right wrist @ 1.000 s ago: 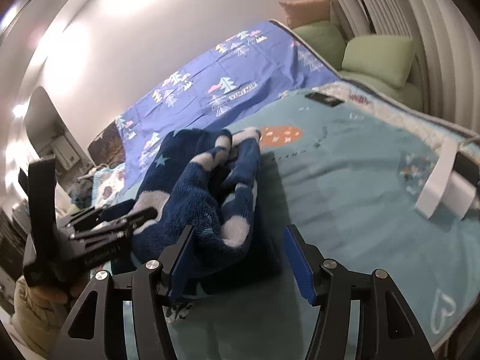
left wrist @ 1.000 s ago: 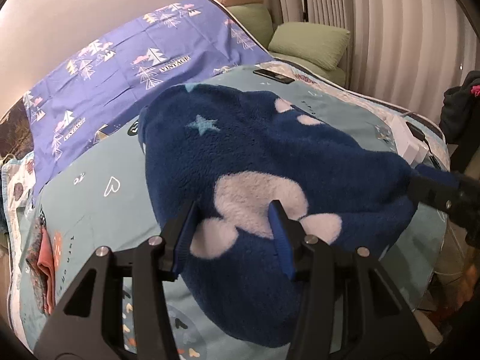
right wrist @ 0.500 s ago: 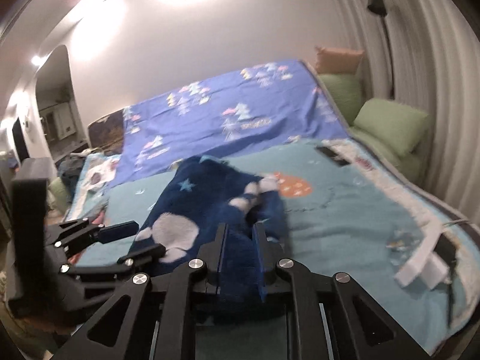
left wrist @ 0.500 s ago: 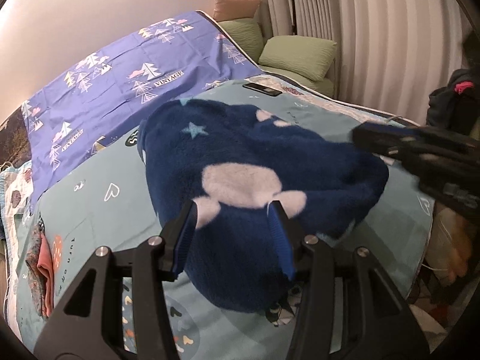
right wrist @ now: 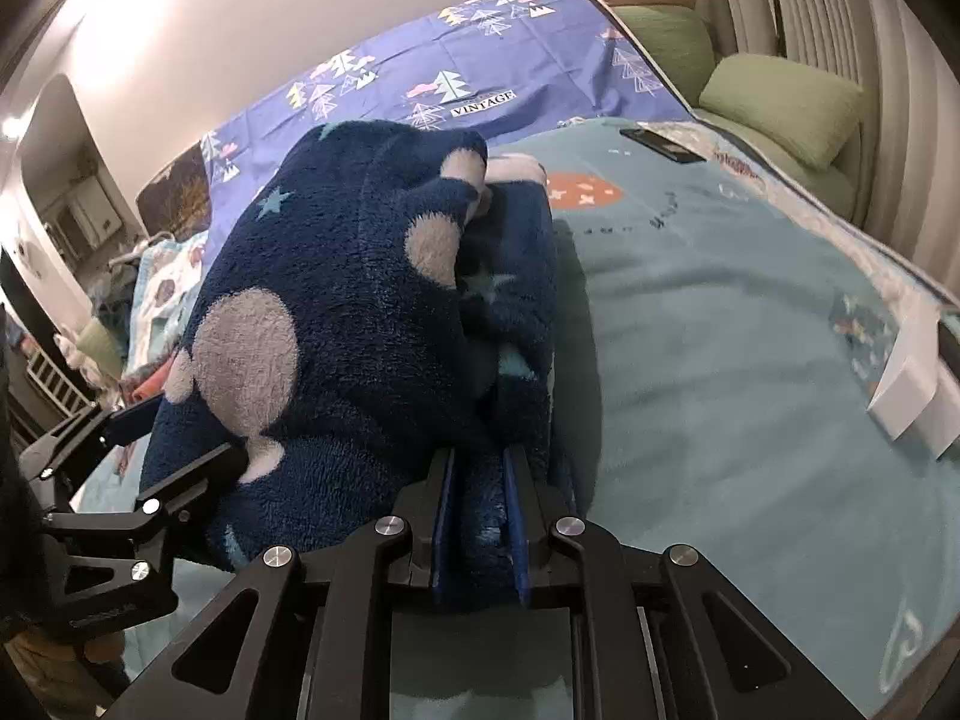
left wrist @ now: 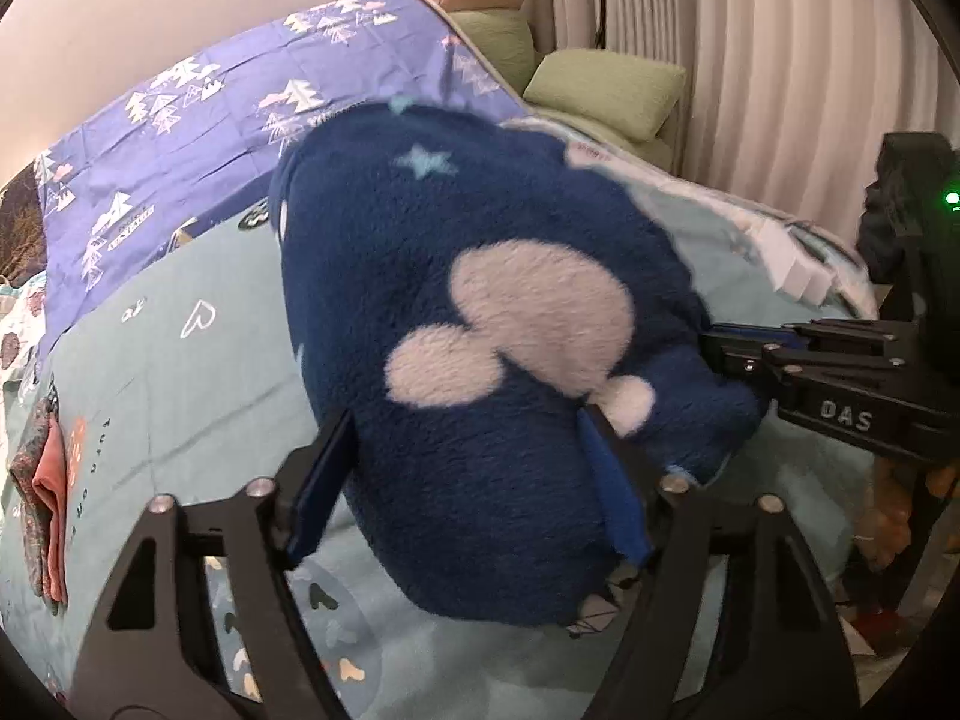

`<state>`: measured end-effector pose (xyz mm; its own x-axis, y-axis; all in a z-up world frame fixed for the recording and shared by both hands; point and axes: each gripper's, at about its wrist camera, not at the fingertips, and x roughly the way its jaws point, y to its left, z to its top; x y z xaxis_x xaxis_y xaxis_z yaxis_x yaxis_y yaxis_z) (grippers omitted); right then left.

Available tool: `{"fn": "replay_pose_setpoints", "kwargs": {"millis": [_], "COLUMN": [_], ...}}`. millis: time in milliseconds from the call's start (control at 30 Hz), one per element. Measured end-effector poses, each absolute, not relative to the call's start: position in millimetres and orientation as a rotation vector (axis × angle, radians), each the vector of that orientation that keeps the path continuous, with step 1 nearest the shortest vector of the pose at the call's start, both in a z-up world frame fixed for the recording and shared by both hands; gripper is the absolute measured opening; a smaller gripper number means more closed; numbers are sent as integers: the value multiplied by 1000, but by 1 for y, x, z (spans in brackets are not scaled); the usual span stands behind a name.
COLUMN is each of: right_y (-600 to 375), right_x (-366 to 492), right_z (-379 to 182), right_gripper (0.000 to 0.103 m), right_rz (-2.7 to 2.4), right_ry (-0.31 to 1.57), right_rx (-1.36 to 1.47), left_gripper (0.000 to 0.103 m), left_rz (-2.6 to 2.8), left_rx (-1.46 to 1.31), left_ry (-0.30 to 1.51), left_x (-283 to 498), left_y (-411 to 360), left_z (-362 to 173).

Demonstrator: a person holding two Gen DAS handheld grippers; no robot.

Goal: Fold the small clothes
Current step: 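Grasp the folded bundle's edge with the right gripper while the left gripper holds it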

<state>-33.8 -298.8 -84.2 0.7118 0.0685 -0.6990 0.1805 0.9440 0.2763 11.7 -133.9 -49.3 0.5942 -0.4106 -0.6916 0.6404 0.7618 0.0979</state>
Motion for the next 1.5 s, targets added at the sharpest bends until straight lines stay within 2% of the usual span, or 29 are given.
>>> {"fn": "replay_pose_setpoints", "kwargs": {"millis": [67, 133, 267, 300, 367, 433, 533, 600, 800, 833, 1000, 1100, 1200, 1267, 1500], "right_y": [-297, -295, -296, -298, -297, -298, -308, -321, -324, -325, -327, -326, -328, -330, -335], "right_x": [-38, -43, -33, -26, -15, 2, 27, 26, 27, 28, 69, 100, 128, 137, 128], "right_z": [-70, -48, -21, -16, -15, -30, -79, -96, -52, -43, -20, -29, -68, -98, -96], "right_gripper": [16, 17, 17, 17, 17, 17, 17, 17, 19, 23, 23, 23, 22, 22, 22], "right_rz": [-69, -73, -44, -35, -18, 21, 28, 64, 70, 70, 79, 92, 109, 123, 135], "right_ry": [750, 702, 636, 625, 619, 668, 810, 790, 763, 742, 722, 767, 897, 925, 889], "right_rx": [314, 267, 237, 240, 243, 267, 330, 438, 355, 330, 264, 254, 272, 301, 312], "left_gripper": [59, 52, 47, 45, 33, 27, 27, 27, 27, 27, 28, 27, 28, 28, 28], "left_rz": [-652, -665, -682, -677, -677, -672, -665, -661, -704, -714, -668, -627, -612, -604, -576], "left_rx": [338, 319, 295, 293, 292, 297, 307, 315, 366, 343, 319, 318, 311, 344, 423], "left_ry": [685, 640, 563, 560, 594, 696, 736, 707, 667, 655, 627, 711, 807, 801, 744], "left_x": [9, 7, 18, 22, 38, 59, 75, 70, 64, 69, 109, 145, 170, 168, 152], "left_y": [-130, -127, -129, -132, -140, -150, -153, -154, -161, -160, -170, -180, -183, -189, -199], "left_z": [-33, -13, 16, 17, 9, -18, -62, -62, -25, -15, 1, -19, -55, -71, -67]}}
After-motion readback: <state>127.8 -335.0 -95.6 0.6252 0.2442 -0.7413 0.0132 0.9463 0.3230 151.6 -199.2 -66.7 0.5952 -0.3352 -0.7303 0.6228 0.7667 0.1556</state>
